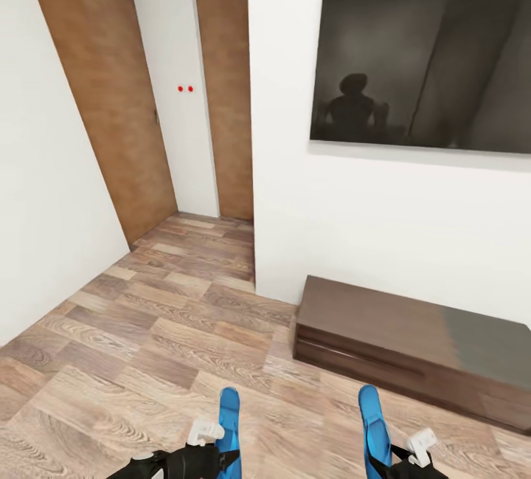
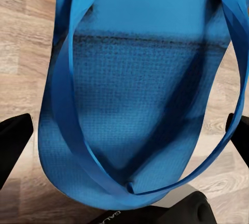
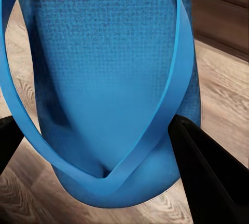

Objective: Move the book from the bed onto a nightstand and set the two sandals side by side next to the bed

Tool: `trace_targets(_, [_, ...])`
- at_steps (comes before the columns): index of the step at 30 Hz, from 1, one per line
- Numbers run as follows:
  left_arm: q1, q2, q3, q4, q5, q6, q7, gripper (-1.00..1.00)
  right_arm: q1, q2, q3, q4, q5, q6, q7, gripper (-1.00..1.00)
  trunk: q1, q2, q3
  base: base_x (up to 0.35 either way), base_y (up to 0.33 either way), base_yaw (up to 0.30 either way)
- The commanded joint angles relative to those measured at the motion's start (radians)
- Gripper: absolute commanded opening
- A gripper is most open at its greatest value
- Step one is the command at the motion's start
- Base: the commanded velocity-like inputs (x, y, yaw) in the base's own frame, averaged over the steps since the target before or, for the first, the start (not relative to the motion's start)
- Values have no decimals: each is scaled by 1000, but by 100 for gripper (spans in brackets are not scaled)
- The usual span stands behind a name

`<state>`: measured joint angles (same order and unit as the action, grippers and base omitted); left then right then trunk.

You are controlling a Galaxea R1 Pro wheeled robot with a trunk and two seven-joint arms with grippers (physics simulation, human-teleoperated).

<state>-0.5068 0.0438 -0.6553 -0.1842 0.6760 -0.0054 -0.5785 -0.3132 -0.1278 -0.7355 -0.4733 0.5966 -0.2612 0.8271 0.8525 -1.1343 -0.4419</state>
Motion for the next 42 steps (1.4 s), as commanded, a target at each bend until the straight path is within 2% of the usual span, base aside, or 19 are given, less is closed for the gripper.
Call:
trace_targets(1, [-1,1,-8,0,8,-1,-1,-100,-1,1,-9,-1,9,-6,6,-100,0,-1,-1,0,0,283])
trace_targets(42, [-1,-1,-8,0,8,-1,-1,-100,-1,1,-9,-1,9,-6,6,-100,0,-1,-15,0,0,283])
